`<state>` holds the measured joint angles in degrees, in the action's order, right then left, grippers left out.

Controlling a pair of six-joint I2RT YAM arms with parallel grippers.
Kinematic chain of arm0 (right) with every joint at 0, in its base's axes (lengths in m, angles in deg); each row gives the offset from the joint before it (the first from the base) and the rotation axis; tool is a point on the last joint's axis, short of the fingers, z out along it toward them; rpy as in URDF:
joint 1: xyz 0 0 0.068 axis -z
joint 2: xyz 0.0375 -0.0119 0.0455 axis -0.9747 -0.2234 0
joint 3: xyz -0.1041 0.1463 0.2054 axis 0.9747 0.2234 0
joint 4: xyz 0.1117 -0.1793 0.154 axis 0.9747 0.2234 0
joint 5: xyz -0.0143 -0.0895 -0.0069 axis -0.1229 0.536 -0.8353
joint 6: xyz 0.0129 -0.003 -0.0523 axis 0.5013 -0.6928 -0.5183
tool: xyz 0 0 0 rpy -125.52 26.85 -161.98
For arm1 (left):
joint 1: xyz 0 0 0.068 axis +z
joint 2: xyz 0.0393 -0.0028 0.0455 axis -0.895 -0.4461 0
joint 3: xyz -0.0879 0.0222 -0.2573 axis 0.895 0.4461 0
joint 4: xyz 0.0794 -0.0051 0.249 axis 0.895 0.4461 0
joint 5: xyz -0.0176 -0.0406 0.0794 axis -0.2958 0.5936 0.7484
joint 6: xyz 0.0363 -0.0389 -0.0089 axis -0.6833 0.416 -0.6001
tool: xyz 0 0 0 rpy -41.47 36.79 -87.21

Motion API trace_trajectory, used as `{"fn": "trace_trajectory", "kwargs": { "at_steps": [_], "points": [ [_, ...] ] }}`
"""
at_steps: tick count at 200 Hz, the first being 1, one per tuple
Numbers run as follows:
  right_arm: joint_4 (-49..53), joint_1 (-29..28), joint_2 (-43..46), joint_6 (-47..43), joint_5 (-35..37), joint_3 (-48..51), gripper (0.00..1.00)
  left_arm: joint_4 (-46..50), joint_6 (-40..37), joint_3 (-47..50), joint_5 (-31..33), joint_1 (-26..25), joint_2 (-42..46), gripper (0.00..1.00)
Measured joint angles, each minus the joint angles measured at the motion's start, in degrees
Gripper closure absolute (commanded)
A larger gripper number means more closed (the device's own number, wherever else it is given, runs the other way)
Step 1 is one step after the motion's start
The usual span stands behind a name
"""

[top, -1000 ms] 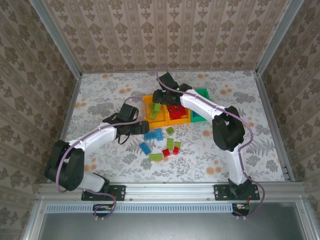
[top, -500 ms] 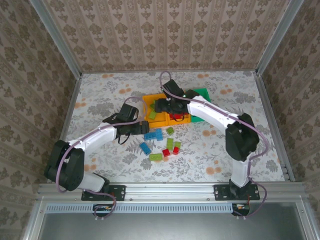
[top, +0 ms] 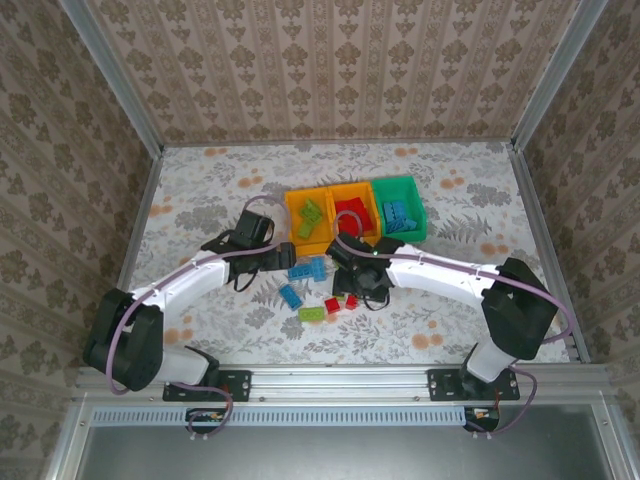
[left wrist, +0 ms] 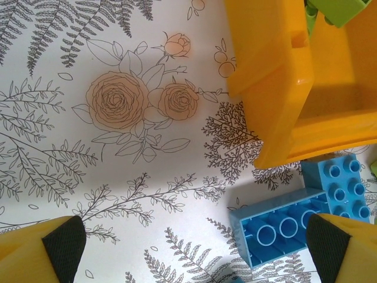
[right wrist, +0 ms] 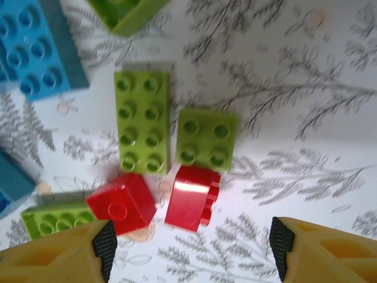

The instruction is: Sort the legos into containers by color

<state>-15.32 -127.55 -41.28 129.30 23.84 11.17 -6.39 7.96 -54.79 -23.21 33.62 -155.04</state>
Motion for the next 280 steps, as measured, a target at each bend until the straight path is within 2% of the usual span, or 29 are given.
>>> {"fn": "trace_trajectory", "kwargs": {
  "at_steps": [39, 105, 159, 190, 245, 280],
  "points": [
    [-0.02, -1.95, -1.09, 3.19, -0.02, 1.51, 0.39, -0.22, 0.02, 0.83, 0.0, 0.0, 0.24, 0.01],
    [-1.27, -1.7, -5.68, 4.13, -0.02, 1.86, 0.42, -0.42, 0.0, 1.07, -0.02, 0.0, 0.92, 0.01],
    [-2.49, -0.33, -6.51, 3.85, -0.02, 1.86, 0.65, -0.42, 0.02, 1.27, -0.02, 0.0, 1.22, 0.0],
    [-2.51, -0.26, -6.25, 2.67, 0.0, 1.88, 0.73, -0.42, 0.02, 1.27, -0.02, 0.0, 1.22, 0.0],
    [-1.07, 1.2, -0.44, -0.46, 1.18, 1.86, 0.74, -0.37, 0.02, 1.27, 0.11, -0.66, 1.36, 0.0],
    [-1.99, 9.03, 3.06, -4.72, 1.05, -1.2, 0.74, -0.33, -0.09, 1.27, 1.29, -5.05, 2.75, 0.0]
  ]
}}
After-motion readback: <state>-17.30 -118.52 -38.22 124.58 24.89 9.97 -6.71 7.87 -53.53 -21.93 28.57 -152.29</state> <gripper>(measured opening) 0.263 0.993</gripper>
